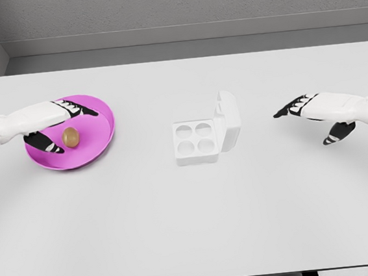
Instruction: Pack egg into the box and close the box lid
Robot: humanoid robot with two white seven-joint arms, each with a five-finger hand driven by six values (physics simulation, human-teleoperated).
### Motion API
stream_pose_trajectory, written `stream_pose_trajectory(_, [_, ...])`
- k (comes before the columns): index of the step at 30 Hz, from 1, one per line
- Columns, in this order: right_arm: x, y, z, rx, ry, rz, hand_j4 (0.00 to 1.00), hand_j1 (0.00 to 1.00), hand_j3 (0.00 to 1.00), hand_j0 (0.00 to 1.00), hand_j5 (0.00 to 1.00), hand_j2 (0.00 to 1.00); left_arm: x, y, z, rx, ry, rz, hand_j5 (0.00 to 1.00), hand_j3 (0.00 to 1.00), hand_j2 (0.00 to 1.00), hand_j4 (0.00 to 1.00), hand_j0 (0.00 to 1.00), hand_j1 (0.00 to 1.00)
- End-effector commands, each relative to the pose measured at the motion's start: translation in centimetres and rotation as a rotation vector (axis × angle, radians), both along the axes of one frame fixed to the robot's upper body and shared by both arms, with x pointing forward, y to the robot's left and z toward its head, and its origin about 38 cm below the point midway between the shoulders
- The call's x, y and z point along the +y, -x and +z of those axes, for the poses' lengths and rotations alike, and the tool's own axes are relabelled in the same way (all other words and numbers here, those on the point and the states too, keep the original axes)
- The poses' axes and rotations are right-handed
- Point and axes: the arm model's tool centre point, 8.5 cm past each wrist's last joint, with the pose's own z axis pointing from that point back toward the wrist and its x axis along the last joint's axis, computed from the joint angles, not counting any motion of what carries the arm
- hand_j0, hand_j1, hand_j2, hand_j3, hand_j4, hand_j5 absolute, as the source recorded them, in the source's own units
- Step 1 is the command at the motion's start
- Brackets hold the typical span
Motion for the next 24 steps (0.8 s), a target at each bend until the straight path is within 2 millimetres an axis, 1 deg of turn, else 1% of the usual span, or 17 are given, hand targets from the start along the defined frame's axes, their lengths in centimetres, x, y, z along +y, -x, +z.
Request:
stream_pose_trajectory(1, [0.0,0.0,0.0,0.003,-0.002,-0.001,1.00,1.00,1.00,1.00,1.00,1.00,0.2,-0.1,-0.3,0.011,0.008,0.014,0.95,0.95,0.95,0.95,0.95,0.95])
stream_pose_trajectory(4, [-0.1,-0.1,0.3,-0.003,-0.001,-0.005,1.00,1.00,1.00,1.00,1.00,1.00,0.5,-0.4,-1.4,0.036,0.019,0.039,0.96,0.96,0.96,0.96,0.96,0.96])
stream_pose_trajectory(6, [-0.2,-0.1,0.4,-0.005,0.000,-0.005,1.00,1.00,1.00,1.00,1.00,1.00,0.3,-0.7,-1.2,0.030,0.021,0.039,0.96,0.96,0.96,0.96,0.96,0.96])
stream_pose_trajectory(9, [-0.4,0.0,0.4,-0.003,0.004,-0.009,1.00,1.00,1.00,1.00,1.00,1.00,0.7,-0.8,-1.8,0.048,0.024,0.057,0.96,0.96,0.96,0.96,0.96,0.96])
stream_pose_trajectory(14, [-0.4,0.0,0.4,-0.005,0.001,-0.010,1.00,1.00,1.00,1.00,1.00,1.00,0.8,-0.8,-1.8,0.048,0.021,0.058,0.96,0.96,0.96,0.96,0.96,0.96])
stream_pose_trajectory(18, [-0.3,0.1,0.1,0.002,0.002,-0.007,1.00,1.00,1.00,1.00,1.00,1.00,0.0,-0.9,-2.0,0.047,0.037,0.047,0.96,0.96,0.96,0.96,0.96,0.96])
stream_pose_trajectory(24, [-0.4,0.0,-0.1,0.007,0.001,-0.014,1.00,1.00,1.00,1.00,1.00,1.00,0.1,-0.9,-2.0,0.048,0.036,0.049,0.96,0.96,0.96,0.96,0.96,0.96])
